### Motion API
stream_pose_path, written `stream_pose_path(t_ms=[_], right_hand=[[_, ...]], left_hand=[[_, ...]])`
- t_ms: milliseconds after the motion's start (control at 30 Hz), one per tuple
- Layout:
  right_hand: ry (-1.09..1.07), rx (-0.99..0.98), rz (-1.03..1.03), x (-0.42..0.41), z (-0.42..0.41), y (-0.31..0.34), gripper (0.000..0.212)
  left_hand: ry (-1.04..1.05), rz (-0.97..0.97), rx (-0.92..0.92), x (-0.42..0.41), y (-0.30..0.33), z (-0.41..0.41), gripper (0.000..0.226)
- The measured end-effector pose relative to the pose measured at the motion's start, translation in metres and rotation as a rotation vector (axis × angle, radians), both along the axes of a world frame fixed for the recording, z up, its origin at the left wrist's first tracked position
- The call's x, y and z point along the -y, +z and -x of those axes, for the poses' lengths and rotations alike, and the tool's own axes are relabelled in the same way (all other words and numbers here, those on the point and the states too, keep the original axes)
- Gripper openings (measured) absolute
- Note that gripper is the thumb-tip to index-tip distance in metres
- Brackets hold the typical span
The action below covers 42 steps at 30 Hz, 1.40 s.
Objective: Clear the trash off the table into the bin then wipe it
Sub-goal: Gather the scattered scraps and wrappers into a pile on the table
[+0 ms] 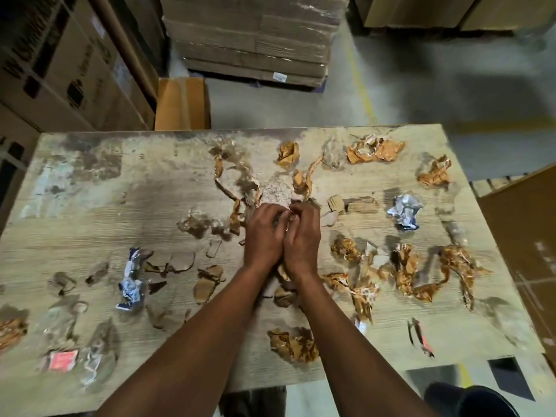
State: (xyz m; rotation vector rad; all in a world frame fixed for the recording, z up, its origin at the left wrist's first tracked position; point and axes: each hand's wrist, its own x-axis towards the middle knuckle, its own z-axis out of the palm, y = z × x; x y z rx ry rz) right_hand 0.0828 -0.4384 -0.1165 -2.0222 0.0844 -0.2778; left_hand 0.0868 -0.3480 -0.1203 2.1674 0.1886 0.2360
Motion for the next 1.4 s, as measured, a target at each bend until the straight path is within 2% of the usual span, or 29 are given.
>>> stream_pose_path(t_ms=[100, 200, 267, 467, 567, 633, 800, 1067, 1200, 1300, 1400], right_hand=[[0.014, -0.012, 0.028, 0.002, -0.005, 0.001, 0.03], [0.057, -0.049, 0.195, 0.001, -0.007, 0.004, 0.041], [0.049, -0.039, 0.307, 0.001, -0.009, 0.006, 0.047], [0.047, 0.037, 0.332, 0.0, -0.009, 0.03, 0.016], [0.005, 0.066, 0.305, -0.009, -0.005, 0.048, 0.034], [-0.002, 0.1, 0.311, -0.018, -0.001, 0.062, 0.039], [0.232, 0.196, 0.374, -0.053, 0.015, 0.081, 0.021], [0.486, 0.258, 0.359, -0.131, 0.053, 0.092, 0.023], [0.718, 0.171, 0.312, -0.164, 0.084, 0.082, 0.042], [0.924, 0.092, 0.362, -0.188, 0.111, 0.073, 0.077], [1.1, 0.042, 0.498, -0.205, 0.134, 0.063, 0.11]], left_hand=[[-0.046, 0.026, -0.05, -0.003, 0.006, -0.002, 0.017], [-0.005, 0.239, -0.224, -0.011, 0.033, -0.007, 0.033], [-0.006, 0.302, -0.273, -0.018, 0.047, -0.008, 0.034], [-0.031, 0.174, -0.209, -0.034, 0.071, 0.009, 0.037], [0.045, 0.15, -0.139, -0.039, 0.087, 0.022, 0.037], [0.134, 0.148, -0.115, -0.045, 0.098, 0.03, 0.034], [0.229, 0.124, -0.054, -0.08, 0.111, 0.055, 0.026], [0.437, -0.039, -0.024, -0.167, 0.111, 0.112, 0.023], [0.646, -0.119, -0.037, -0.21, 0.104, 0.155, 0.021], [0.787, -0.255, -0.083, -0.246, 0.092, 0.191, 0.027], [0.91, -0.342, -0.193, -0.281, 0.078, 0.226, 0.043]])
